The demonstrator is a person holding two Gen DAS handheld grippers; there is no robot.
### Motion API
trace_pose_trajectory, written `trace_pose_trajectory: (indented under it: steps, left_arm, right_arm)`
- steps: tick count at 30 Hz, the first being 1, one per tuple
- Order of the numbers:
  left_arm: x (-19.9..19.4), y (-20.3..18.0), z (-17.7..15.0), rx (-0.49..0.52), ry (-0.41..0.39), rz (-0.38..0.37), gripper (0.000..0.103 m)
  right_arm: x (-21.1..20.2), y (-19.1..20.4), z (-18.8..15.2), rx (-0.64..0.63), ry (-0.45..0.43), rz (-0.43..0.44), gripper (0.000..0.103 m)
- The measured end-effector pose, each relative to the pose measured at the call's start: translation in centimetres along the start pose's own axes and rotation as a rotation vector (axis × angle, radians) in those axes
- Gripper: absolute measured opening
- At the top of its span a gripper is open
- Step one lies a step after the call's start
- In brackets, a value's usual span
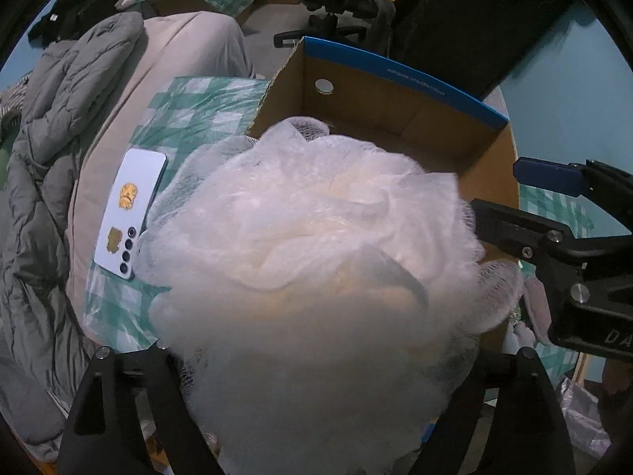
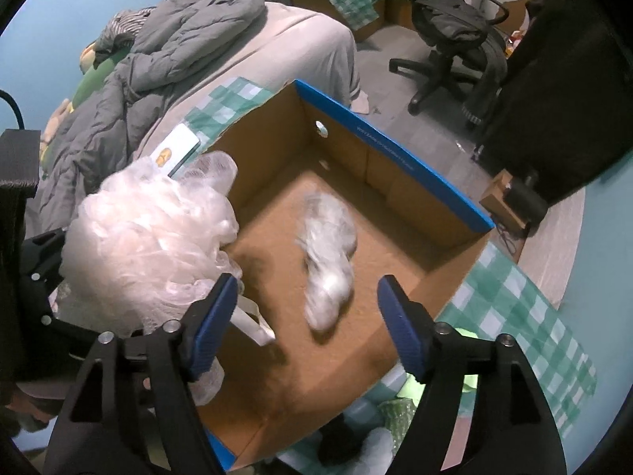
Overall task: Organize soft objects
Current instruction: 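Open both tools to drop the bundle and bath puff into the box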
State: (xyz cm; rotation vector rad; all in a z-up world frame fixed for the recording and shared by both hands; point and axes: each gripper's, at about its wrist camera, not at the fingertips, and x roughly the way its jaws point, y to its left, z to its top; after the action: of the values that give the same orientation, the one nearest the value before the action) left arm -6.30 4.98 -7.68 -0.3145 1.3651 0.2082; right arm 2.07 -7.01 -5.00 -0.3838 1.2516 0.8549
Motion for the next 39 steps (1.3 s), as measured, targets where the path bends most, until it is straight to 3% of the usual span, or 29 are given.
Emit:
trace_pose_trajectory:
  steps: [8,17,39]
  left_arm:
    - [-1.3,-0.5,-0.1,-0.009,-0.006,-0.039,0.086]
    - [-2.8,-1.6,0.3,0.016,-0.029,-0.021,0.087]
    - [-4.4,-8.9,-1.4,0.167,-0.033,-0.055,0.087]
  right_arm:
    - [-1.2,-1.1,-0.7,0.047,-0.021,0.008,0.075]
    - [-3.0,-2.1,-1.9,0.083,-0.05,0.001,0.075]
    - [-7.5,-8.0,-8.7,0.23,-0.06,-0.058,0.077]
